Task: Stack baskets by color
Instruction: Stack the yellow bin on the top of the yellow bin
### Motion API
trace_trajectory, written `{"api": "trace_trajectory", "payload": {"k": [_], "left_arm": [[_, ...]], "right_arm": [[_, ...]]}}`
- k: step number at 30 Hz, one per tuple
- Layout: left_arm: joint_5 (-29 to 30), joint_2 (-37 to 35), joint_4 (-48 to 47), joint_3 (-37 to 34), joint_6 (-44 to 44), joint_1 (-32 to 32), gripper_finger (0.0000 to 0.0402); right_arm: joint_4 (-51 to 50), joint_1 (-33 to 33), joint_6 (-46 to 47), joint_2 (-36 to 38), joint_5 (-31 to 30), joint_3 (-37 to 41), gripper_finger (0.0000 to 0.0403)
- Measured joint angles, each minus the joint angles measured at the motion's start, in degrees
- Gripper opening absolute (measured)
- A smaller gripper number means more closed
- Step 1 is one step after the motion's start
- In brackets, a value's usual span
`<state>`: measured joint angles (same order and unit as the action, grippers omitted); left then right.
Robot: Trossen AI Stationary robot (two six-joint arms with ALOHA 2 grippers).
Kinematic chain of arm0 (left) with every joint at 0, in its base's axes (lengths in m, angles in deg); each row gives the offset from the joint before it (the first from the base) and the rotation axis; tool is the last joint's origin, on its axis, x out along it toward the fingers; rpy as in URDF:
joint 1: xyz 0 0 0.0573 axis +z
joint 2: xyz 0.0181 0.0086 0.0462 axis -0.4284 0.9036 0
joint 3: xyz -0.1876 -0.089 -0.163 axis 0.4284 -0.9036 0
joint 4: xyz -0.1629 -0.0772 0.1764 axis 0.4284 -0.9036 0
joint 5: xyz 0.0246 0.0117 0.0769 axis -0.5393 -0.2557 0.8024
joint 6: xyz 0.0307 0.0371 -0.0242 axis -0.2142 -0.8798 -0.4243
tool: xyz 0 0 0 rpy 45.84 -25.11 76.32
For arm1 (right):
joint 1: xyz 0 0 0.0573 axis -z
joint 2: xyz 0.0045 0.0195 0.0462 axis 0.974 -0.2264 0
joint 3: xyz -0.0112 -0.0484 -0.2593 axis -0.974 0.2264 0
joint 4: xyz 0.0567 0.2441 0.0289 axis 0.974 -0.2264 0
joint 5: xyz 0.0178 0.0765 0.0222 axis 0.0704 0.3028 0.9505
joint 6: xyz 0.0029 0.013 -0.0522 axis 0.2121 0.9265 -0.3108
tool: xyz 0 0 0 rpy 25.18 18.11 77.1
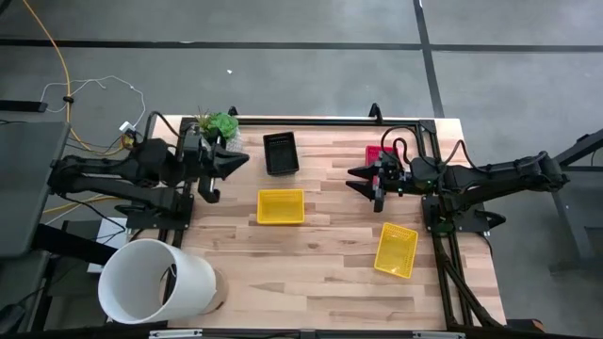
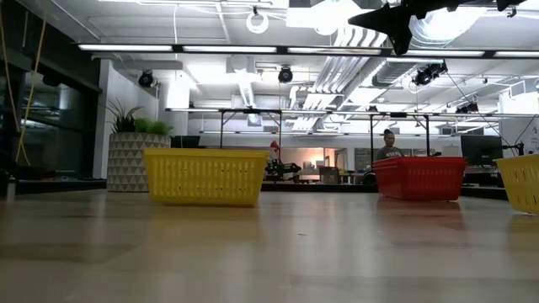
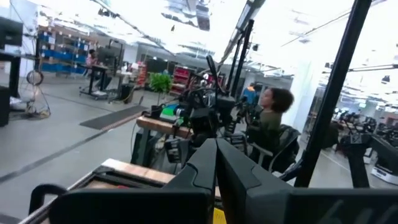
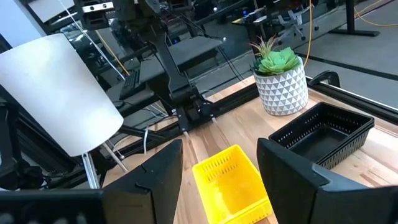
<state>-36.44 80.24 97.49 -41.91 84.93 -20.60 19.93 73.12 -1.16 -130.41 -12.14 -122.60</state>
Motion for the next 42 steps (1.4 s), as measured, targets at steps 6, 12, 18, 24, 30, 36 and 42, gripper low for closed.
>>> {"api": "trace_trajectory", "payload": {"k": [6,12,18,24,30,36,42], "left_arm": [[0.37,-0.27,-0.51,0.0,0.98,-0.13,0.0],[-0.22,1.27,-0.45,-0.02,2.04,-0.1,0.0],[-0.39,3.24,-0.72,-0.04,2.03,-0.1,0.0],[-5.95,5.1,-0.91,-0.07,2.63,-0.13,0.0],[-11.07,6.54,-0.97,-0.07,4.75,-0.79,0.0],[-11.1,7.49,-0.95,-0.09,4.42,-1.18,0.0],[-11.1,7.62,-1.6,-0.09,4.42,-1.15,0.0]], "right_arm": [[0.41,0.02,6.4,-0.02,0.94,-0.01,0.0193],[-12.11,-0.94,19.05,-0.49,12.64,-6.39,0.0193],[-40.47,-7.75,30.5,-4.14,20.51,-16.78,0.0193],[-56.76,-17.54,46.43,-8.28,22.65,-20.26,0.0193],[-58.65,-28.74,67.34,-11.73,21.88,-17.79,0.0193],[-62.71,-36.89,85.83,-14.78,22.56,-16.14,0.0193],[-68.26,-43.4,100.81,-15.19,21.48,-16.09,0.0193]]}}
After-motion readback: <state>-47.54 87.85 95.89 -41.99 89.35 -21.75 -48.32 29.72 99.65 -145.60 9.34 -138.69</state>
